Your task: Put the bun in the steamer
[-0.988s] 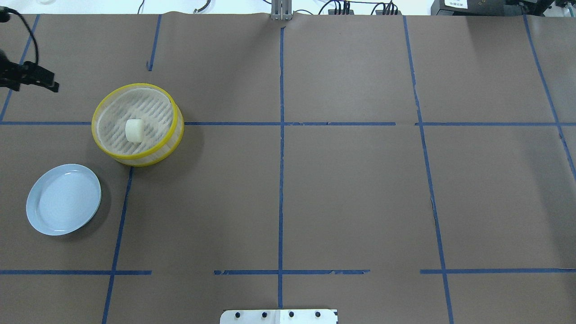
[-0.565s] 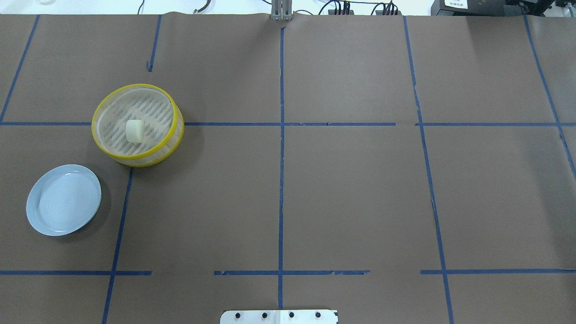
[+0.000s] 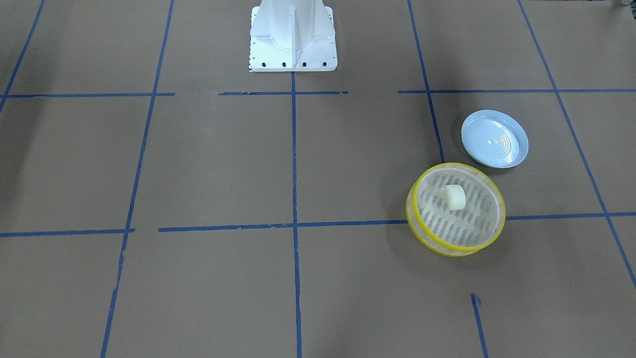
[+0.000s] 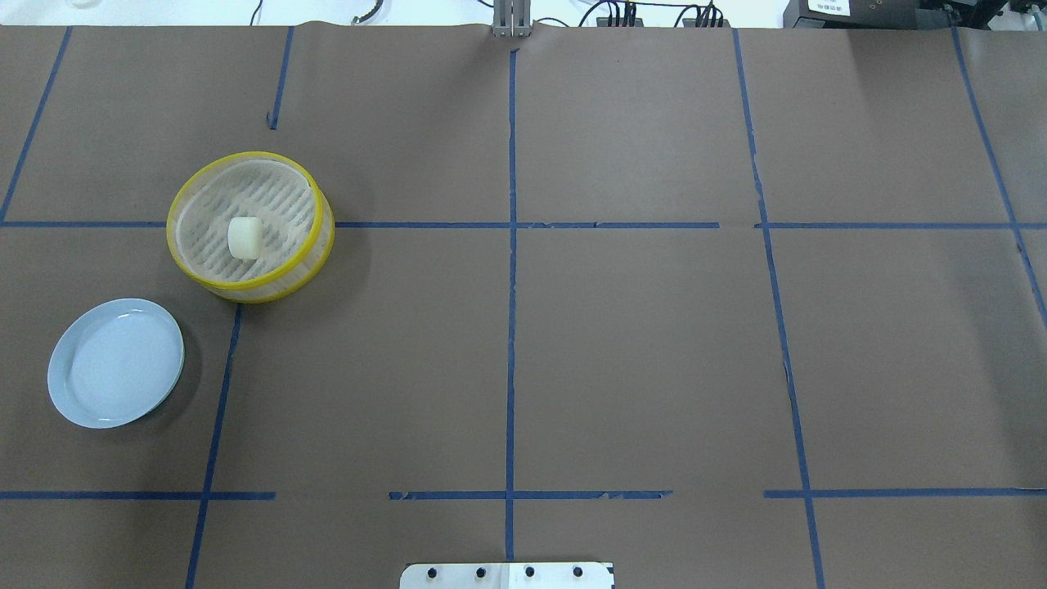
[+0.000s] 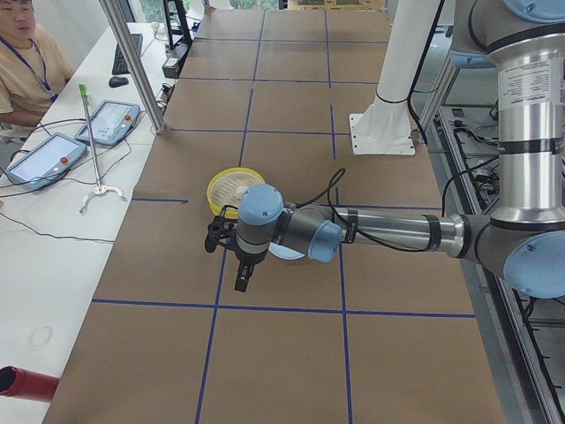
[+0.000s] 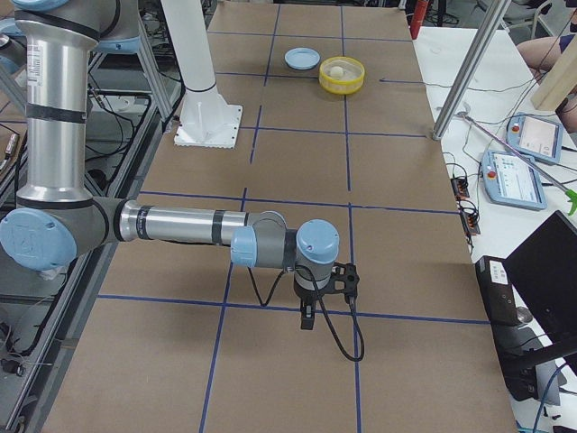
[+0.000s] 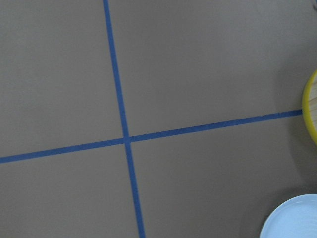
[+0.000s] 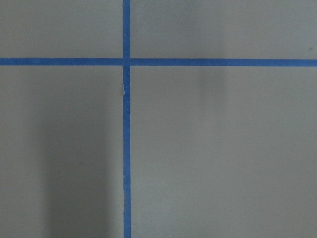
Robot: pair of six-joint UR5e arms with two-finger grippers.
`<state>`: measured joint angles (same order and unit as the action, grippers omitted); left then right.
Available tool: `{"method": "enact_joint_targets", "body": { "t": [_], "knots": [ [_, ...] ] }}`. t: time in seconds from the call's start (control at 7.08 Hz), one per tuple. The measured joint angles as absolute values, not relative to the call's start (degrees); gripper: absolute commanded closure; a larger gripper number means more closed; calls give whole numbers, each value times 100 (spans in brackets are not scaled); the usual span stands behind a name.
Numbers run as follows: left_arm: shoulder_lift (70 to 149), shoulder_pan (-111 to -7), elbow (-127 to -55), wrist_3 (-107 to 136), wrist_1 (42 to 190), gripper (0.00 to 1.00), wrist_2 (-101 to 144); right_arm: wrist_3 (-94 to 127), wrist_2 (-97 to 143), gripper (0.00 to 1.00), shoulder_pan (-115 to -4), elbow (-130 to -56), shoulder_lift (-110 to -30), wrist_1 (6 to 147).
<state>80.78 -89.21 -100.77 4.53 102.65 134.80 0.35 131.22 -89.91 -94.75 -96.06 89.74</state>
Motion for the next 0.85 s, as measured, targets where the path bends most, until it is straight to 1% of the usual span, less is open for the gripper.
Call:
{"method": "enact_joint_targets", "body": {
  "t": [0.42, 0.85],
  "knots": [
    [8091, -9288, -10109, 485, 9844, 0, 13497, 35, 13122, 0, -8991, -9475, -9607, 8974],
    [8128, -9390, -10191, 760, 9698, 0, 13519, 35, 13122, 0, -8991, -9475, -9606, 8974]
  ]
}}
